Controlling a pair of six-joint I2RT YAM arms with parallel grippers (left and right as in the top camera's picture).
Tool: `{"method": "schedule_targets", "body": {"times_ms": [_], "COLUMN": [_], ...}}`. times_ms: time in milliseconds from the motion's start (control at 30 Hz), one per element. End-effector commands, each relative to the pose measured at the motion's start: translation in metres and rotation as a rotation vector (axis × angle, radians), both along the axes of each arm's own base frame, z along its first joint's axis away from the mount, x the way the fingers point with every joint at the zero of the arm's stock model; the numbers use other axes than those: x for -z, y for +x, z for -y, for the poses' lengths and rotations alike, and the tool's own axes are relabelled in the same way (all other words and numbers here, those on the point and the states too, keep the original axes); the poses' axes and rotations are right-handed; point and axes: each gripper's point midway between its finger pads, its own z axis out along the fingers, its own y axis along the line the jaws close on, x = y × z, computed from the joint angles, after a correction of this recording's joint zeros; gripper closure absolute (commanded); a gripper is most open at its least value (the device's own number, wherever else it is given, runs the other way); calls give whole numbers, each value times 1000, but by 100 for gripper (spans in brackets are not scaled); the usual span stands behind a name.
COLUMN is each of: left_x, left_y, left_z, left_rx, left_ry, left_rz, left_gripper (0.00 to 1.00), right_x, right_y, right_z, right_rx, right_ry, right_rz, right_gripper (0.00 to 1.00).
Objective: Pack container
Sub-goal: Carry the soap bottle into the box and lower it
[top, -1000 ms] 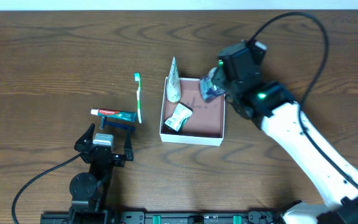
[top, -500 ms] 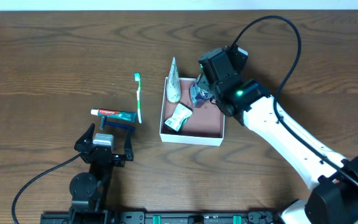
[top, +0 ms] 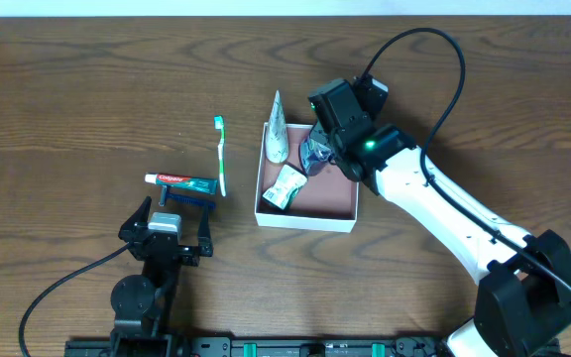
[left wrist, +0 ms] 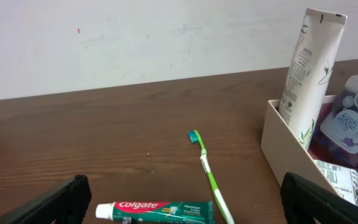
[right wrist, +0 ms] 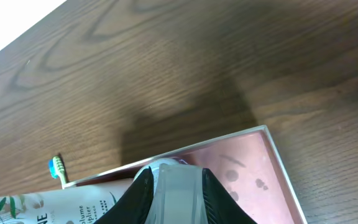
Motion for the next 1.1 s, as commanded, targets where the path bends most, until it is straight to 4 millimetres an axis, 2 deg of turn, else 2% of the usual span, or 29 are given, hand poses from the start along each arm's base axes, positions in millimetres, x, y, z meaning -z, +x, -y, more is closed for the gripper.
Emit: {"method": "schedule_targets", "body": {"times_ms": [0, 300, 833, 1067], "left_x": [17, 17, 17, 17], "left_y": [0, 0, 0, 0], "left_z": [1, 1, 1, 1], "left_rx": [8, 8, 7, 8], "left_ry": [14, 14, 14, 14], "left_rz": [-42, -42, -42, -42], "left_gripper": [2, 2, 2, 2], "right_x": [-7, 5, 3, -1], "right_y": [4, 7, 8, 7], "right_z": [-6, -10, -17, -29], "right_rx": [24, 20, 3, -21], "right_ry": [3, -6, 19, 40], "right_rz": [39, 27, 30, 53], "right_gripper": [79, 78, 67, 63]}}
